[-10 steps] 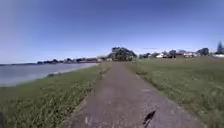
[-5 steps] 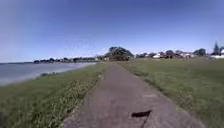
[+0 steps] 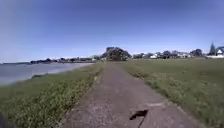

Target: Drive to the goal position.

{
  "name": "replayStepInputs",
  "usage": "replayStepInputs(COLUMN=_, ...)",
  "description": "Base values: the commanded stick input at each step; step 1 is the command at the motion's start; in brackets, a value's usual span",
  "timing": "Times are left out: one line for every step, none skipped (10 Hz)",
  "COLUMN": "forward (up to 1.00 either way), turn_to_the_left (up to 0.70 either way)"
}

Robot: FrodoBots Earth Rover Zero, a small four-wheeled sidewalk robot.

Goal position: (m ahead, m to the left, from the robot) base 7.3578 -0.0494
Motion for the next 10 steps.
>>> replayStepInputs(forward=0.7, turn_to_the_left=0.0)
replayStepInputs(forward=0.7, turn_to_the_left=0.0)
replayStepInputs(forward=0.7, turn_to_the_left=0.0)
replayStepInputs(forward=0.7, turn_to_the_left=0.0)
replayStepInputs(forward=0.7, turn_to_the_left=0.0)
replayStepInputs(forward=0.7, turn_to_the_left=0.0)
replayStepInputs(forward=0.7, turn_to_the_left=0.0)
replayStepInputs(forward=0.7, turn_to_the_left=0.27)
replayStepInputs(forward=0.7, turn_to_the_left=0.26)
replayStepInputs(forward=0.7, turn_to_the_left=0.07)
